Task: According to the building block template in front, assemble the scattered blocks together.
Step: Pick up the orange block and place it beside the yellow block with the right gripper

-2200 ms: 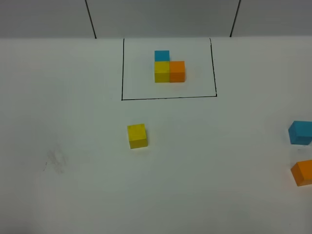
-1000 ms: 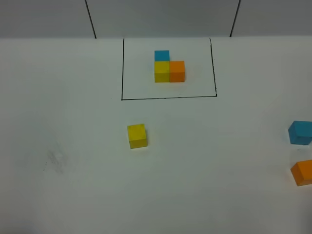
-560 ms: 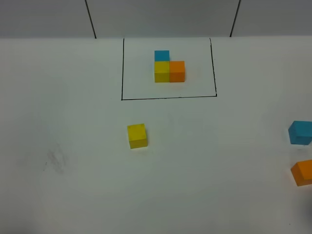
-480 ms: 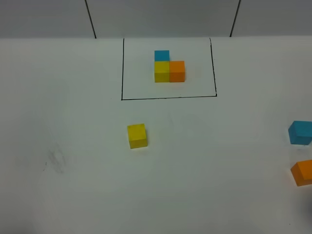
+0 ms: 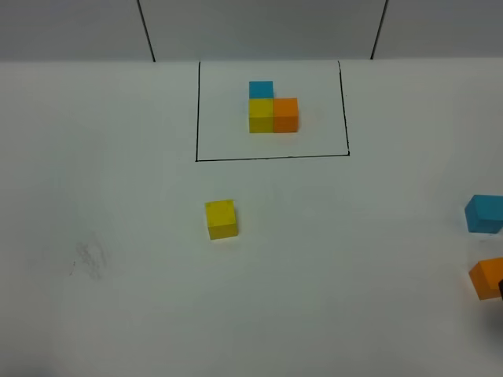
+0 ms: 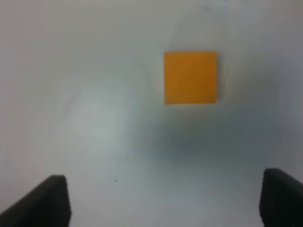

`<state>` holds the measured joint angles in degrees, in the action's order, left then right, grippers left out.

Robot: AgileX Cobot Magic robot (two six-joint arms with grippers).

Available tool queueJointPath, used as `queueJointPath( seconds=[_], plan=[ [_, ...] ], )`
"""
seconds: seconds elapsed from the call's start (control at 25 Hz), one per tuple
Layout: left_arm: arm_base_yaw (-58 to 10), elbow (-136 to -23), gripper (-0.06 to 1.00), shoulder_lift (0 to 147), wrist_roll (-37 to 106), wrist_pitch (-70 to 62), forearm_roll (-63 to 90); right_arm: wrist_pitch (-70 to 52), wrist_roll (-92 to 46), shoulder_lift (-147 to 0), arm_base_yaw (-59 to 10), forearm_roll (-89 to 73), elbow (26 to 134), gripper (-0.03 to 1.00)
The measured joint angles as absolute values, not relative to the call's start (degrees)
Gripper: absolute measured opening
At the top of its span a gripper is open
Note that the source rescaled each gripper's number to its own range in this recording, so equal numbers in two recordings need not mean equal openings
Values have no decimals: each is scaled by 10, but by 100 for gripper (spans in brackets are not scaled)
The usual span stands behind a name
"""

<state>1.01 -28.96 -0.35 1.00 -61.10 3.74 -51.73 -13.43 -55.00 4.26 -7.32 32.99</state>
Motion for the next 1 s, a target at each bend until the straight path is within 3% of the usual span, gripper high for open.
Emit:
queueJointPath(
  seconds=[0.44, 1.0],
  plan=[
    [10, -290, 0, -4, 10, -611, 37, -443, -90, -648, -18, -28, 331, 81],
    [10, -290, 0, -4, 10, -611, 37, -348, -51, -789, -19, 4, 331, 81]
  ],
)
